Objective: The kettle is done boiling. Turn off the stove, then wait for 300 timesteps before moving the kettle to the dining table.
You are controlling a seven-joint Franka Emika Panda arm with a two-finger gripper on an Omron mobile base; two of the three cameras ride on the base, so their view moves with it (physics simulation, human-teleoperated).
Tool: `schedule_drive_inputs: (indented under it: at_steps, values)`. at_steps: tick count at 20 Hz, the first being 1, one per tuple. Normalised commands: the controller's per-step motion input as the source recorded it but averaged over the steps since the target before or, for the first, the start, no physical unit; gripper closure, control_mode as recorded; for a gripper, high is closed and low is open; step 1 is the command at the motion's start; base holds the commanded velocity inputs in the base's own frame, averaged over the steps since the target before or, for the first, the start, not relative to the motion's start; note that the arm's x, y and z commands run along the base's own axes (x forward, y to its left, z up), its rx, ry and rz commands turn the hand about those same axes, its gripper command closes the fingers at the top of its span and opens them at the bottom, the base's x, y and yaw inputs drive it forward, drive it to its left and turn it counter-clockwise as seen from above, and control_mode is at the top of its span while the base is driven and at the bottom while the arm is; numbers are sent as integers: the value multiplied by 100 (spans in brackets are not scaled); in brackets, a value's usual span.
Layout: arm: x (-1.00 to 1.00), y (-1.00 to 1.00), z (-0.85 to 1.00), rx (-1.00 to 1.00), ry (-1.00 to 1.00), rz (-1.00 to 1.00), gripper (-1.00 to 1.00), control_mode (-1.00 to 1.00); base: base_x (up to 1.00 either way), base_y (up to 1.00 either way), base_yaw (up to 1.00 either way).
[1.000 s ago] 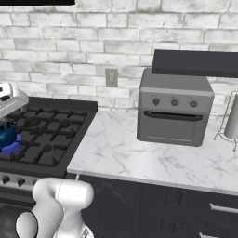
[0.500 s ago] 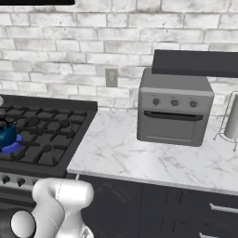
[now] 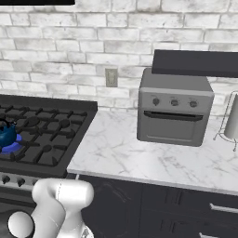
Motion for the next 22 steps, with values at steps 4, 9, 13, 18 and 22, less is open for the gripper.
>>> schedule_drive_inputs:
  at_steps: [4,9,13,18,22]
  values:
    - [0,45,0,-13,0,7,-100,-100,0,0,0]
    - [-2,32,0,-9,0,11,-100,-100,0,0,0]
    - [-1,14,0,-4,0,13,-100,-100,0,0,0]
    - [-2,0,-8,-4,1,17,-100,-100,0,0,0]
    - [-6,0,-28,-10,4,20,-100,-100,0,0,0]
